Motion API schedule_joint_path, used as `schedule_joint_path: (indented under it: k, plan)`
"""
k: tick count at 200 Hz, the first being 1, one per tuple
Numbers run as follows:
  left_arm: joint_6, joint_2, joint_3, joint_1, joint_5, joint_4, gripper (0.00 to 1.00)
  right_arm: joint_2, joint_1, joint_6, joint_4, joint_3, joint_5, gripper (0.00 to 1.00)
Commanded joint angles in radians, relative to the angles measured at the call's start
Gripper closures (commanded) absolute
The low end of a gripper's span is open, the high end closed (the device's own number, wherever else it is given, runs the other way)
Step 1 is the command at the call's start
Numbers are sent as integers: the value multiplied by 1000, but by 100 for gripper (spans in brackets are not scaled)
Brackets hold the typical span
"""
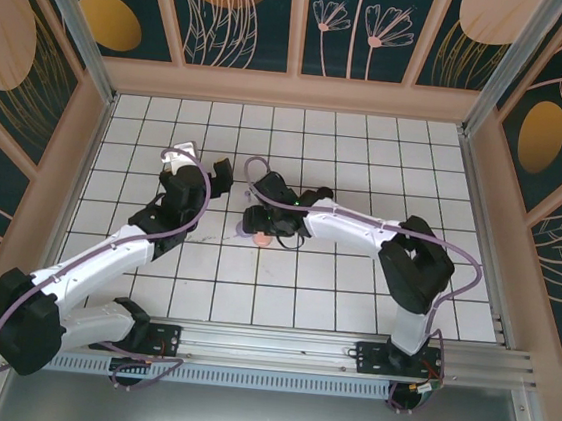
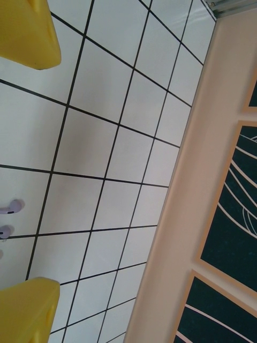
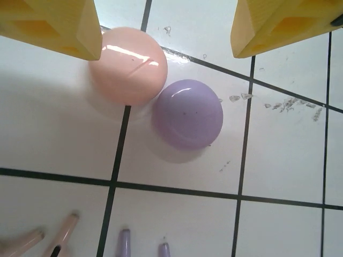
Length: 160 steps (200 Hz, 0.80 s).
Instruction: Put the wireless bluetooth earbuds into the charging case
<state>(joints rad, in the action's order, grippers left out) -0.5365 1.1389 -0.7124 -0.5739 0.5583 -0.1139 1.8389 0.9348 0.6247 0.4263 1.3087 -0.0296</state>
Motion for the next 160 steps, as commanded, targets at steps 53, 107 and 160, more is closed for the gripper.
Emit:
schedule_joint_path:
  k: [53,107,160]
  plan:
    - [10,-27,-52,8,-12,39,1,97,52,-412,164,122,-131,33]
    - [10,-39,-64,8,-10,49,1,157,46,-458,171,149,-115,33]
    - [13,-47,-65,8,-6,54,1,199,28,-466,166,158,-88,33]
